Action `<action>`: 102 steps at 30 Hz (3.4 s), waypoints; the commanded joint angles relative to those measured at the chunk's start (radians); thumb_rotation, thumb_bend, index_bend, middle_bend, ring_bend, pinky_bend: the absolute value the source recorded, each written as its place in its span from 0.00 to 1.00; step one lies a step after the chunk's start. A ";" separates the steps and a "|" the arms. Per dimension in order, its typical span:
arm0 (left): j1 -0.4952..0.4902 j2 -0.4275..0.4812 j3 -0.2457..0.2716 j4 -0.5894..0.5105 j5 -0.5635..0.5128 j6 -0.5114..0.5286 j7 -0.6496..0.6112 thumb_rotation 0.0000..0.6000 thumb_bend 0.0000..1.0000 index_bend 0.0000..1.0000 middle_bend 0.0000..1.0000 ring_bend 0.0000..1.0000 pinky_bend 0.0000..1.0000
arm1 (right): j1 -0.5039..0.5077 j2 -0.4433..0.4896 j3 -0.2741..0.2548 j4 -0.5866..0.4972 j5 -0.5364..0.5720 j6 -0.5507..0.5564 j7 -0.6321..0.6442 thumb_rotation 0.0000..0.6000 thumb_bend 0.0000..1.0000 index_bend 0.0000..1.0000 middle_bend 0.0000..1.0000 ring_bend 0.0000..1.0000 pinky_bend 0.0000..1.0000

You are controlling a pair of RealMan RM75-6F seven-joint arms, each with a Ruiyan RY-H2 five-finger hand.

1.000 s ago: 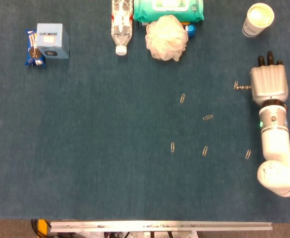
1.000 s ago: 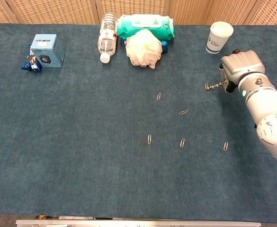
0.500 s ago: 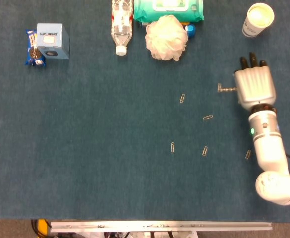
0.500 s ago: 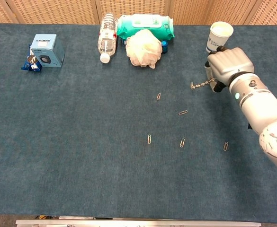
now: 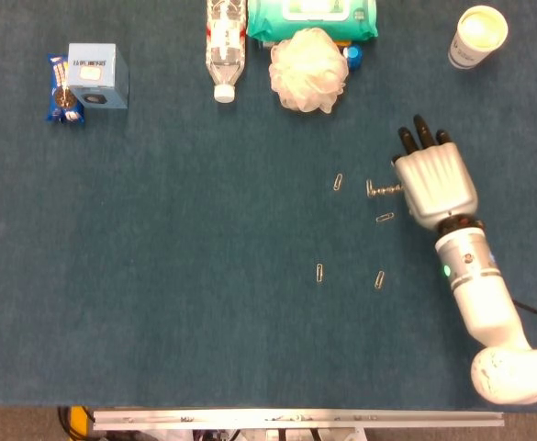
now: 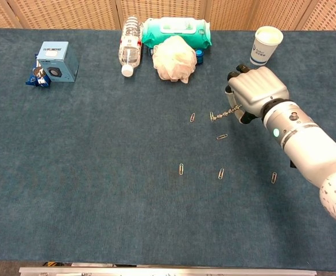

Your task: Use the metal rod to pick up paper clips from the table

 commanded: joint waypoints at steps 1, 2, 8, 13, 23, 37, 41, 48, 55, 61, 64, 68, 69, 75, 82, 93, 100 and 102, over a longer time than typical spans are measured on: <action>0.000 0.000 -0.001 0.002 -0.001 0.000 -0.002 1.00 0.14 0.57 0.56 0.53 0.74 | -0.005 0.005 -0.014 -0.013 -0.007 0.003 -0.003 1.00 0.39 0.62 0.18 0.05 0.24; 0.000 0.000 -0.002 0.003 -0.002 0.000 -0.003 1.00 0.14 0.57 0.56 0.53 0.74 | -0.006 0.006 -0.018 -0.017 -0.009 0.004 -0.004 1.00 0.39 0.62 0.18 0.05 0.24; -0.001 0.000 -0.002 0.001 0.002 0.002 0.004 1.00 0.14 0.57 0.56 0.53 0.74 | -0.020 0.007 -0.046 -0.029 -0.015 0.013 -0.007 1.00 0.39 0.62 0.18 0.05 0.24; -0.001 -0.001 -0.003 0.001 -0.001 -0.001 0.006 1.00 0.14 0.57 0.56 0.53 0.74 | -0.031 0.006 -0.066 -0.030 -0.014 0.012 -0.009 1.00 0.39 0.62 0.18 0.05 0.24; 0.000 -0.002 -0.003 0.001 -0.004 -0.004 0.008 1.00 0.14 0.57 0.56 0.53 0.74 | -0.047 0.007 -0.083 -0.028 -0.011 0.010 -0.006 1.00 0.39 0.62 0.18 0.05 0.24; -0.003 0.000 -0.010 -0.013 -0.014 -0.007 0.038 1.00 0.14 0.57 0.56 0.53 0.74 | -0.075 0.086 -0.132 -0.146 -0.114 0.020 0.030 1.00 0.39 0.62 0.18 0.05 0.24; -0.005 0.002 -0.012 -0.025 -0.015 -0.004 0.064 1.00 0.14 0.57 0.56 0.53 0.74 | -0.083 0.108 -0.152 -0.174 -0.141 0.017 0.032 1.00 0.39 0.62 0.18 0.05 0.24; -0.006 0.009 -0.016 -0.049 -0.019 0.003 0.104 1.00 0.14 0.57 0.56 0.53 0.74 | -0.094 0.142 -0.193 -0.208 -0.183 0.002 0.029 1.00 0.39 0.62 0.18 0.05 0.24; -0.007 0.017 -0.017 -0.066 -0.018 0.009 0.127 1.00 0.14 0.57 0.56 0.53 0.74 | -0.105 0.156 -0.220 -0.231 -0.203 -0.014 0.025 1.00 0.39 0.62 0.18 0.05 0.24; -0.007 0.017 -0.021 -0.073 -0.022 0.012 0.136 1.00 0.14 0.57 0.56 0.53 0.74 | -0.110 0.159 -0.232 -0.233 -0.205 -0.031 0.019 1.00 0.39 0.62 0.18 0.05 0.24; -0.005 0.016 -0.022 -0.074 -0.026 0.013 0.133 1.00 0.14 0.57 0.56 0.53 0.74 | -0.111 0.156 -0.234 -0.230 -0.202 -0.038 0.015 1.00 0.39 0.62 0.18 0.05 0.24; -0.003 0.015 -0.021 -0.071 -0.028 0.013 0.128 1.00 0.14 0.57 0.56 0.53 0.74 | -0.110 0.149 -0.232 -0.226 -0.198 -0.046 0.008 1.00 0.39 0.62 0.18 0.05 0.24; -0.002 0.014 -0.021 -0.070 -0.029 0.013 0.126 1.00 0.14 0.57 0.56 0.53 0.74 | -0.110 0.147 -0.232 -0.224 -0.197 -0.048 0.006 1.00 0.39 0.62 0.18 0.05 0.24; 0.001 0.012 -0.022 -0.065 -0.030 0.015 0.117 1.00 0.14 0.57 0.56 0.53 0.74 | -0.104 0.137 -0.227 -0.217 -0.184 -0.062 -0.007 1.00 0.39 0.62 0.18 0.05 0.24; 0.001 0.011 -0.023 -0.063 -0.031 0.015 0.113 1.00 0.14 0.57 0.56 0.53 0.74 | -0.098 0.131 -0.221 -0.213 -0.173 -0.068 -0.017 1.00 0.39 0.62 0.18 0.05 0.24; 0.002 0.010 -0.023 -0.065 -0.030 0.016 0.115 1.00 0.14 0.57 0.56 0.53 0.74 | -0.096 0.137 -0.222 -0.219 -0.174 -0.066 -0.019 1.00 0.39 0.62 0.18 0.05 0.24; 0.000 0.013 -0.024 -0.069 -0.028 0.017 0.119 1.00 0.14 0.57 0.56 0.53 0.74 | -0.103 0.155 -0.201 -0.224 -0.182 -0.039 0.000 1.00 0.39 0.62 0.18 0.05 0.24; -0.001 0.014 -0.024 -0.071 -0.027 0.016 0.121 1.00 0.14 0.57 0.56 0.53 0.74 | -0.106 0.164 -0.194 -0.227 -0.186 -0.030 0.008 1.00 0.39 0.62 0.18 0.05 0.24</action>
